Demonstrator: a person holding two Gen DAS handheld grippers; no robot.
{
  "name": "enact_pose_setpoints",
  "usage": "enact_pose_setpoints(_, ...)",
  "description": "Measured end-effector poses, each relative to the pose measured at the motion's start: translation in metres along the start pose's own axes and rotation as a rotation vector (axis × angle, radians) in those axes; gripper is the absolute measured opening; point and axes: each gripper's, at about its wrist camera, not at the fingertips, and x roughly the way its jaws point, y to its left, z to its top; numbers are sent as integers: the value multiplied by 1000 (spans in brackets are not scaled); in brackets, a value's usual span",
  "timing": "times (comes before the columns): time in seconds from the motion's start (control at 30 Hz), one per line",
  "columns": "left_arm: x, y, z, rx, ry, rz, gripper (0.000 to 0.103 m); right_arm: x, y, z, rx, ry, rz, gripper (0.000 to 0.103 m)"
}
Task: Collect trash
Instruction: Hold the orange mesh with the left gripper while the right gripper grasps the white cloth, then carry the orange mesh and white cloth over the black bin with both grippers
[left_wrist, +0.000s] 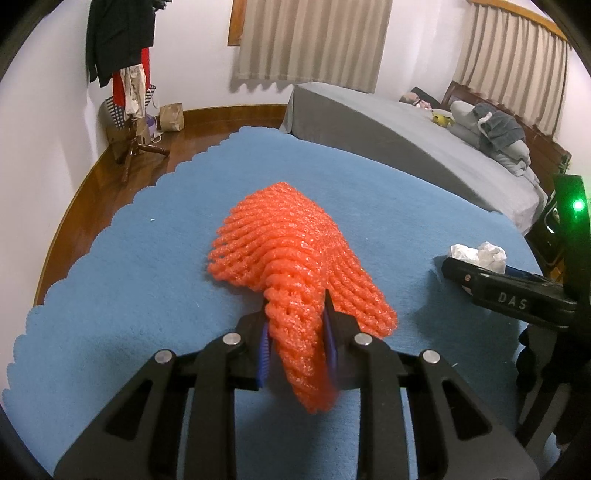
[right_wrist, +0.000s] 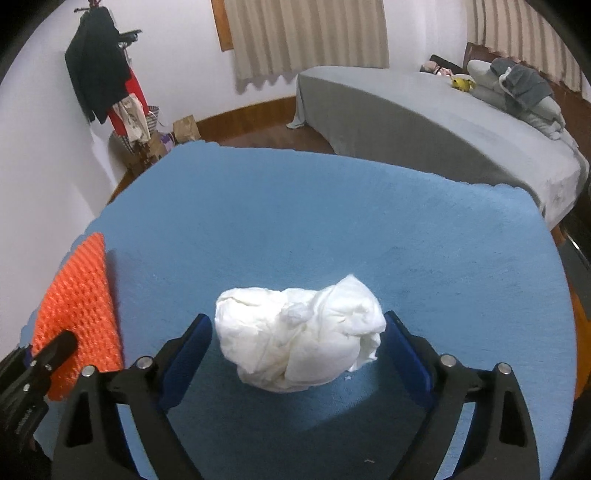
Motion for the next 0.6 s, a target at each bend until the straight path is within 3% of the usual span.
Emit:
enact_pose_setpoints(0.23, 0, 0, -1, 8, -3, 6, 23, -9, 5, -2, -40, -9, 25, 53)
enact_pose_setpoints(0.6, -24, -16, -6, 43, -42, 6, 23, -49, -10, -27, 10, -31, 84, 50)
